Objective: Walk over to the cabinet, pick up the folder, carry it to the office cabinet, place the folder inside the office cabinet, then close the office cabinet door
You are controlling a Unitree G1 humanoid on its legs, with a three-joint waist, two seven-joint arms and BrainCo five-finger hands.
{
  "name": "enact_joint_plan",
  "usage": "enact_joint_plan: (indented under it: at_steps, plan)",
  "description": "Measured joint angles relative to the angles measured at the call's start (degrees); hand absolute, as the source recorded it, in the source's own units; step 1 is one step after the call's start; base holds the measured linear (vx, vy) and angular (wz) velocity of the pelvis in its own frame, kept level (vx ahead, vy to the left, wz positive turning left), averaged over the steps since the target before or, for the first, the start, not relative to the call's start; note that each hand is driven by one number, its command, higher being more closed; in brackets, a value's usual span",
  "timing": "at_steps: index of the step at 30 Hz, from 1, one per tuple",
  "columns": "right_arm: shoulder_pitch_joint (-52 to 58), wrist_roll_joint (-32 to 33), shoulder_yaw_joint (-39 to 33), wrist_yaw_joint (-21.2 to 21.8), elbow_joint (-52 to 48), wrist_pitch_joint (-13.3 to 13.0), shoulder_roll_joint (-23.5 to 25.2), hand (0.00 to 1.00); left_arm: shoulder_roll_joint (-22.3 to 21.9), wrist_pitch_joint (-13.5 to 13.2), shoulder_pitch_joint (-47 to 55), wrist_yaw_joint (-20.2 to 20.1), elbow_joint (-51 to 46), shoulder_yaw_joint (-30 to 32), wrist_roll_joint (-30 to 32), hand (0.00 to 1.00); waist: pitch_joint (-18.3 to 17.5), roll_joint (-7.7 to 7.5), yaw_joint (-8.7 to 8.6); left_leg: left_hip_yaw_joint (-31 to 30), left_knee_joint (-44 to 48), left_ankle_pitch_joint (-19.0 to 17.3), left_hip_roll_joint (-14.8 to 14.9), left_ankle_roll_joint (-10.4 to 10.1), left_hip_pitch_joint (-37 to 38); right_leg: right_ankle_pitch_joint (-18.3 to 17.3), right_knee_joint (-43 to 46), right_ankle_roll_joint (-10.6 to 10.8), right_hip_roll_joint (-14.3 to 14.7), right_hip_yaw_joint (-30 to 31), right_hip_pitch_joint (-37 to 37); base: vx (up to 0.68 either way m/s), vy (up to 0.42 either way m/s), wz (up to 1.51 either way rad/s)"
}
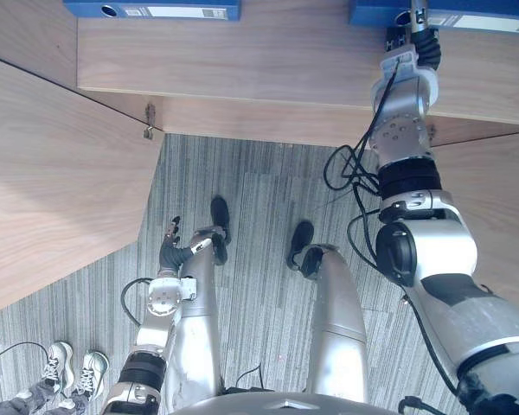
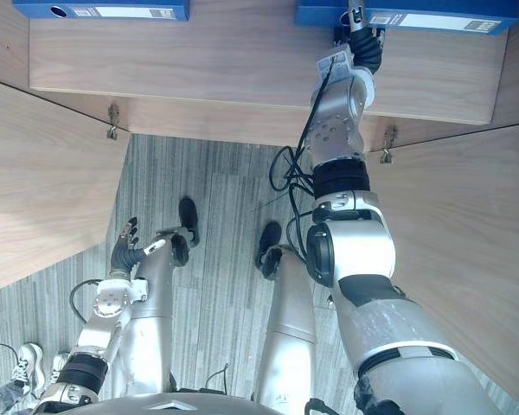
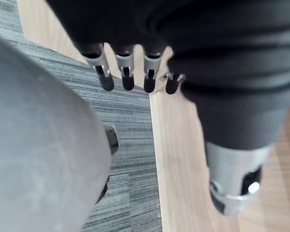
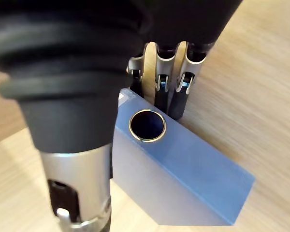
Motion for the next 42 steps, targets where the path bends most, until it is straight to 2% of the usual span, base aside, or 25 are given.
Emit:
enact_joint_plan:
  at_steps: [2,6,8,10,12,22,28,29,33,37,42]
  plan:
    - [0.2,-2.6,1.2,0.0,0.3,1.1,0.0,0.0,0.0,0.0,-0.1,0.1,0.5,0.0,0.0,0.0,0.0,0.0,-0.27,0.0,-0.2,0.1,0.0,0.0,0.5,0.1,-0.5,0.0,0.1,-0.1,0.6,0.0,0.0,0.0]
    - [1.3,-12.1,2.5,0.1,0.5,3.4,-0.1,0.0,0.0,0.0,-0.2,1.0,0.8,-0.2,0.0,0.0,0.0,0.0,-0.96,0.0,-0.5,0.1,0.0,0.0,0.8,0.3,-1.0,0.2,0.1,-0.2,1.1,0.0,0.0,0.0]
    - [3.8,-18.8,3.8,0.7,-0.3,3.9,-0.2,0.0,0.0,0.1,-0.8,1.0,1.6,-0.2,0.0,0.0,0.0,-0.01,-1.34,0.1,-0.8,0.1,0.1,0.0,1.1,0.6,-1.7,0.3,0.2,-0.2,1.6,0.0,0.003,-0.03]
    - [5.7,-22.5,3.7,1.1,-0.7,4.6,-0.3,0.0,0.0,0.3,-2.0,1.0,3.3,-0.1,0.0,0.0,0.0,-0.01,-1.4,0.2,-1.3,0.1,0.3,0.1,1.7,1.0,-2.5,0.4,0.5,-0.2,2.3,0.0,0.004,-0.07]
    - [9.0,-29.1,3.8,1.4,-2.3,6.0,-0.2,0.0,0.0,1.3,-4.4,1.0,5.7,1.1,0.0,0.0,-0.1,-0.16,-2.02,0.3,-1.8,0.1,0.4,0.1,2.6,1.4,-3.5,0.6,0.7,-0.1,3.3,-0.01,0.002,-0.05]
    - [11.9,-46.5,4.9,4.2,-3.7,8.6,0.4,0.0,0.4,3.9,-20.3,1.2,13.3,7.8,-1.2,0.0,0.1,-0.38,-4.91,1.2,-2.3,0.4,1.4,0.5,2.7,3.2,-5.6,0.8,1.9,0.5,3.3,-0.02,0.0,-0.08]
    - [16.5,-53.6,5.0,3.7,-10.4,9.7,1.0,0.0,1.4,4.1,-22.7,1.0,14.5,8.7,-1.3,0.0,0.6,-1.34,-5.48,1.7,-2.9,0.4,1.5,0.6,3.1,3.4,-6.0,0.9,2.1,1.0,3.3,0.0,-0.001,-0.01]
    - [20.3,-53.9,5.6,3.1,-15.5,9.7,1.5,1.0,1.4,4.1,-21.9,1.0,14.0,8.6,-1.3,0.0,0.8,-1.74,-5.49,1.8,-3.1,0.4,1.5,0.6,3.2,3.4,-6.1,0.9,2.1,1.1,3.3,0.0,0.0,0.0]
    - [27.9,-58.7,8.2,1.1,-25.3,9.2,1.7,1.0,1.1,3.8,-16.1,1.0,10.6,8.5,-1.0,0.0,1.4,-2.62,-5.54,2.2,-3.2,0.4,1.5,0.6,3.6,3.4,-6.1,1.0,2.1,1.5,3.3,0.0,0.0,0.0]
    - [31.7,-65.5,11.3,-0.1,-31.8,8.1,1.2,1.0,1.1,3.5,-10.8,0.9,9.5,8.4,1.0,0.0,1.4,-2.71,-5.5,2.2,-3.1,0.3,1.5,0.4,3.9,3.0,-5.4,1.1,2.0,1.5,3.3,0.0,0.0,0.0]
    - [31.9,-72.4,15.6,-0.1,-32.6,6.7,1.2,1.0,1.1,2.3,-8.9,0.8,9.5,7.6,3.5,0.0,2.0,-3.6,-4.41,2.4,-3.2,0.1,1.5,0.1,4.3,2.1,-4.0,0.7,1.6,1.5,3.0,-0.04,-0.034,0.05]
